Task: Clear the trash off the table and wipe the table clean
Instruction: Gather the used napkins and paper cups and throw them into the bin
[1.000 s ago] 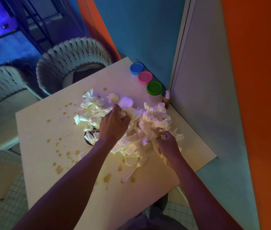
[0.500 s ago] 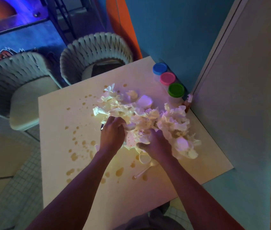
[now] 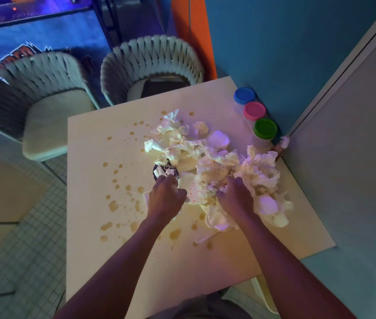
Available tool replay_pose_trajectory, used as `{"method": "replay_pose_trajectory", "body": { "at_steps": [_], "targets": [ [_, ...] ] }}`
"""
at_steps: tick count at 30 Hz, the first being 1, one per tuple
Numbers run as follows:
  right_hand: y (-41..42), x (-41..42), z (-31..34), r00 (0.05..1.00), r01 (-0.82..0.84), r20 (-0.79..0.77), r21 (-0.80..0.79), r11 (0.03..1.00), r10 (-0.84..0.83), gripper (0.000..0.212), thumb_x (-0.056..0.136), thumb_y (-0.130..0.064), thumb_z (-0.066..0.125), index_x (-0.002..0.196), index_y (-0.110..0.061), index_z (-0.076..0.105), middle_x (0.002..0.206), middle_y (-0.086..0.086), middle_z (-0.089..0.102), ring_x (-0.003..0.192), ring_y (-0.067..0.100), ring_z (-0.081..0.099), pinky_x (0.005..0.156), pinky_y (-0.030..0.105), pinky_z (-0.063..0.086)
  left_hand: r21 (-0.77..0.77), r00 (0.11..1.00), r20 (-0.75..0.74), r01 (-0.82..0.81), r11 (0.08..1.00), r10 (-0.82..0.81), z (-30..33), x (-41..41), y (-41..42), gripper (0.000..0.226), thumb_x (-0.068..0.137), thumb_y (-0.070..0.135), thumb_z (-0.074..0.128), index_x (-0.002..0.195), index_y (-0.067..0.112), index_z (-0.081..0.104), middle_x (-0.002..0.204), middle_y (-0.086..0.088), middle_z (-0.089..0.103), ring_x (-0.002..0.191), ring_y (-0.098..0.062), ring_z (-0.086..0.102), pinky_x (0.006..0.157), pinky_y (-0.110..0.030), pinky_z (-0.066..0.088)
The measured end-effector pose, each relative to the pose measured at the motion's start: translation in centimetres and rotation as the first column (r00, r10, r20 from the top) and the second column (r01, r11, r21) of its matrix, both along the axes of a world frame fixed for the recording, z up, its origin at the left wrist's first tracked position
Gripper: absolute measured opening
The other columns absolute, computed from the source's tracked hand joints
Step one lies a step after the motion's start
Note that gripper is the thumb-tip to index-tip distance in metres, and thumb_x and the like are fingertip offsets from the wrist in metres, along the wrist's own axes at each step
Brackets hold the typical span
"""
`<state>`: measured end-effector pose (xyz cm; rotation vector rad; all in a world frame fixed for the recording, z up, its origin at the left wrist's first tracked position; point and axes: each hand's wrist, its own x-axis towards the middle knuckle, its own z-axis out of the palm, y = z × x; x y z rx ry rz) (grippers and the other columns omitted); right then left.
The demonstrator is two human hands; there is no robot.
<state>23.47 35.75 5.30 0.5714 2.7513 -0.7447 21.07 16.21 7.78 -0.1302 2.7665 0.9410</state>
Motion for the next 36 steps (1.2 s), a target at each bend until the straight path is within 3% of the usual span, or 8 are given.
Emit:
{"method": "replay_pose_trajectory", "body": {
  "at_steps": [5, 8, 12, 15, 20, 23, 26, 36],
  "targets": [
    [1.3, -0.1, 1.2, 0.977, 0.076, -0.186, -0.174, 0.982, -0.109, 0.014, 0.081, -0.014, 0.068, 0.091, -0.015, 0.058, 0.095, 0.005, 0.051, 0.085, 0.029, 0.057, 0.072, 0.035, 0.048, 0.078, 0.997, -0.013, 0.074, 0.994, -0.073, -0.6, -0.2, 1.6, 0.022, 0.079, 0.011, 0.060, 0.095, 0.024, 0.054, 0.103, 0.003, 0.056, 0.084, -0.026, 0.056, 0.069, -0.035, 0.044],
    [2.2, 0.5, 1.9, 0.954, 0.101, -0.244, -0.278, 0.955, -0.172, 0.027, 0.077, 0.002, 0.061, 0.080, -0.021, 0.048, 0.092, 0.006, 0.055, 0.083, 0.023, 0.053, 0.067, 0.027, 0.036, 0.065, 0.987, 0.005, 0.157, 0.985, -0.158, -1.0, -0.4, 2.6, 0.045, 0.076, 0.007, 0.057, 0.111, 0.035, 0.063, 0.115, 0.010, 0.058, 0.092, -0.019, 0.061, 0.078, -0.035, 0.052],
    [2.8, 1.7, 2.3, 0.929, 0.164, -0.262, -0.338, 0.927, -0.260, 0.026, 0.074, 0.006, 0.055, 0.078, -0.018, 0.049, 0.082, 0.003, 0.061, 0.083, 0.026, 0.056, 0.064, 0.031, 0.039, -0.069, 0.967, 0.024, 0.254, 0.965, -0.253, -1.0, -0.4, 4.3, 0.052, 0.077, 0.013, 0.053, 0.119, 0.043, 0.059, 0.106, 0.012, 0.064, 0.096, -0.019, 0.063, 0.074, -0.033, 0.051],
    [3.5, 2.8, 2.3, 0.901, 0.272, -0.215, -0.395, 0.878, -0.376, 0.019, 0.078, 0.001, 0.053, 0.082, -0.018, 0.054, 0.086, 0.002, 0.065, 0.084, 0.026, 0.056, 0.065, 0.030, 0.037, -0.207, 0.937, 0.017, 0.345, 0.916, -0.349, -1.2, -0.3, 5.7, 0.052, 0.083, 0.027, 0.054, 0.132, 0.045, 0.049, 0.116, 0.004, 0.064, 0.099, -0.026, 0.065, 0.075, -0.036, 0.050],
    [4.5, 4.5, 2.0, 0.904, 0.352, -0.039, -0.500, 0.791, -0.427, 0.024, 0.076, -0.021, 0.075, 0.094, -0.021, 0.060, 0.087, -0.005, 0.063, 0.075, 0.016, 0.059, 0.056, 0.020, 0.038, -0.417, 0.874, 0.096, 0.470, 0.778, -0.477, -2.4, -0.5, 7.3, 0.058, 0.090, 0.046, 0.063, 0.144, 0.043, 0.043, 0.131, -0.004, 0.052, 0.098, -0.035, 0.068, 0.075, -0.038, 0.051],
    [5.3, 5.8, 1.1, 0.915, 0.352, 0.009, -0.504, 0.789, -0.402, 0.034, 0.071, -0.017, 0.078, 0.098, -0.025, 0.060, 0.095, -0.003, 0.066, 0.076, 0.018, 0.064, 0.057, 0.023, 0.042, -0.478, 0.856, 0.125, 0.494, 0.726, -0.501, -2.8, -0.7, 7.9, 0.051, 0.090, 0.048, 0.065, 0.138, 0.043, 0.050, 0.132, -0.004, 0.048, 0.098, -0.033, 0.068, 0.073, -0.037, 0.048],
    [5.9, 6.7, 0.1, 0.901, 0.374, 0.005, -0.518, 0.769, -0.435, 0.019, 0.073, -0.015, 0.072, 0.086, -0.026, 0.063, 0.100, 0.000, 0.070, 0.071, 0.021, 0.063, 0.059, 0.024, 0.044, -0.504, 0.843, 0.103, 0.502, 0.703, -0.528, -3.1, -0.9, 8.2, 0.037, 0.091, 0.047, 0.065, 0.127, 0.040, 0.058, 0.128, -0.002, 0.046, 0.094, -0.031, 0.069, 0.067, -0.035, 0.042],
    [5.6, 6.3, -0.8, 0.949, 0.256, -0.050, -0.461, 0.850, -0.312, 0.028, 0.085, -0.001, 0.056, 0.079, -0.027, 0.061, 0.108, 0.006, 0.062, 0.098, 0.018, 0.062, 0.071, 0.021, 0.046, -0.397, 0.886, 0.011, 0.430, 0.811, -0.464, -2.6, -1.2, 7.8, 0.021, 0.086, 0.041, 0.064, 0.099, 0.025, 0.063, 0.116, 0.001, 0.055, 0.088, -0.037, 0.066, 0.065, -0.033, 0.040]
  ]
}}
